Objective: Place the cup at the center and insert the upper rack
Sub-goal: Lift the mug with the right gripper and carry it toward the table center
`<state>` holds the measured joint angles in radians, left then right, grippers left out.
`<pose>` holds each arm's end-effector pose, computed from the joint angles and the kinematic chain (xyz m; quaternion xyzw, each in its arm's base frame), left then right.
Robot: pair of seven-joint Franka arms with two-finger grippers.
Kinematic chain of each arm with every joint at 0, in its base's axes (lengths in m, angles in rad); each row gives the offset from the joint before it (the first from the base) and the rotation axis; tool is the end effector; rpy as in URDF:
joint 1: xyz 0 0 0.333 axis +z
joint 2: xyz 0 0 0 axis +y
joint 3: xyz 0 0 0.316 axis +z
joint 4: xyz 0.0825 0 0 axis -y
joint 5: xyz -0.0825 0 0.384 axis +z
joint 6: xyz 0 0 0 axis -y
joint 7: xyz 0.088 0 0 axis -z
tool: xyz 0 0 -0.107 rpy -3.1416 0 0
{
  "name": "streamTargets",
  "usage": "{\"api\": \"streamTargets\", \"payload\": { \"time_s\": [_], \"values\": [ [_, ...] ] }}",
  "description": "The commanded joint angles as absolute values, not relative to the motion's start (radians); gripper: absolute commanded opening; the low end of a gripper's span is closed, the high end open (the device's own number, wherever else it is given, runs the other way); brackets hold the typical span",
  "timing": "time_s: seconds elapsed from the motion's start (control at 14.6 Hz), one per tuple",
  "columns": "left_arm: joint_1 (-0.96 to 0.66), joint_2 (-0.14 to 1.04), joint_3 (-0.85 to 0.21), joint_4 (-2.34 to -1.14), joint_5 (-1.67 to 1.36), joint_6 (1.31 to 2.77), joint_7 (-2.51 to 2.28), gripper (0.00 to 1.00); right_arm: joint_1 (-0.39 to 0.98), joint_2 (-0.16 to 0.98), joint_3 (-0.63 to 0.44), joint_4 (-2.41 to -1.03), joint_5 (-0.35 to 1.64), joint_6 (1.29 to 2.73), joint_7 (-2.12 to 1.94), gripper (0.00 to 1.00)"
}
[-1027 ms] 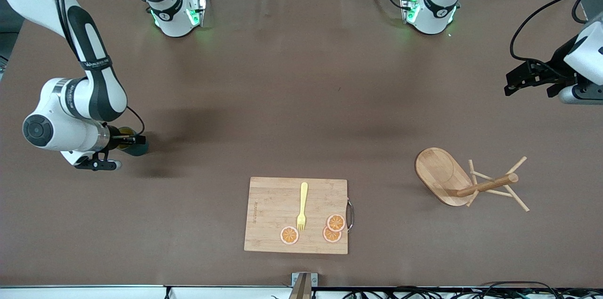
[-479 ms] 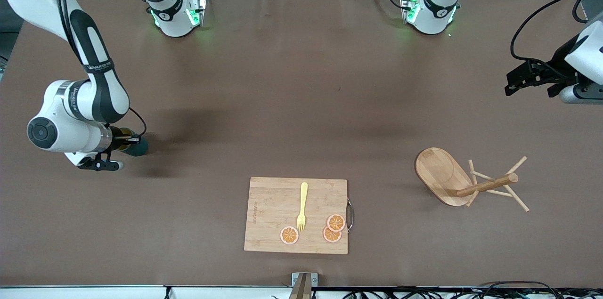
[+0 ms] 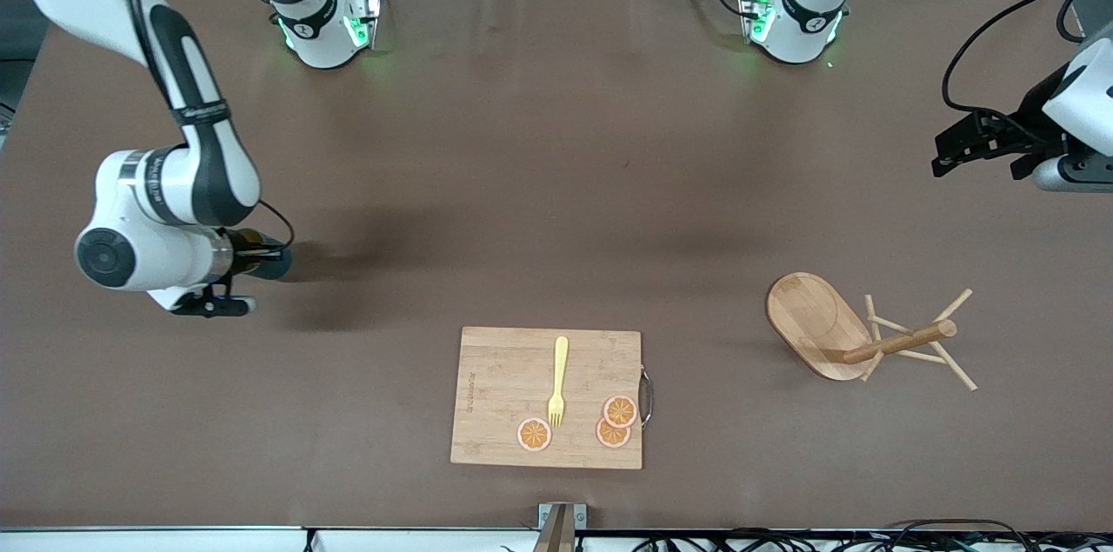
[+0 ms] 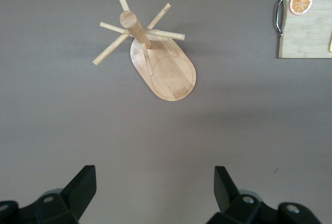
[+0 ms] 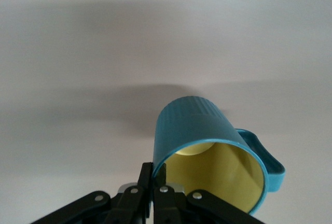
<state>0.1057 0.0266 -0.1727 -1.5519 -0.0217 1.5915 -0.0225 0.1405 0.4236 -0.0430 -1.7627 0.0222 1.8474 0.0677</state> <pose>0.5634 -0.0387 0.6206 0.9996 -0.0220 0.0061 0.0134 0.6104 0.0633 0.3028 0.9857 0.0103 -0.1679 0.0129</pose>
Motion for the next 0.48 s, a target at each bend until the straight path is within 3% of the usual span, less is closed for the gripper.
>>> {"api": "streamTargets", "payload": {
  "time_s": [0.0, 0.41],
  "values": [
    [0.109, 0.015, -0.178, -1.546, -0.012, 1.575, -0.021, 1.00, 0.282, 0.420, -0.049, -1.680, 0.046, 1.789, 0.200, 0.00],
    [0.109, 0.015, -0.178, -1.546, -0.014, 1.575, -0.017, 1.00, 0.539, 0.471, -0.051, -1.583, 0.138, 1.795, 0.287, 0.00]
  ]
}}
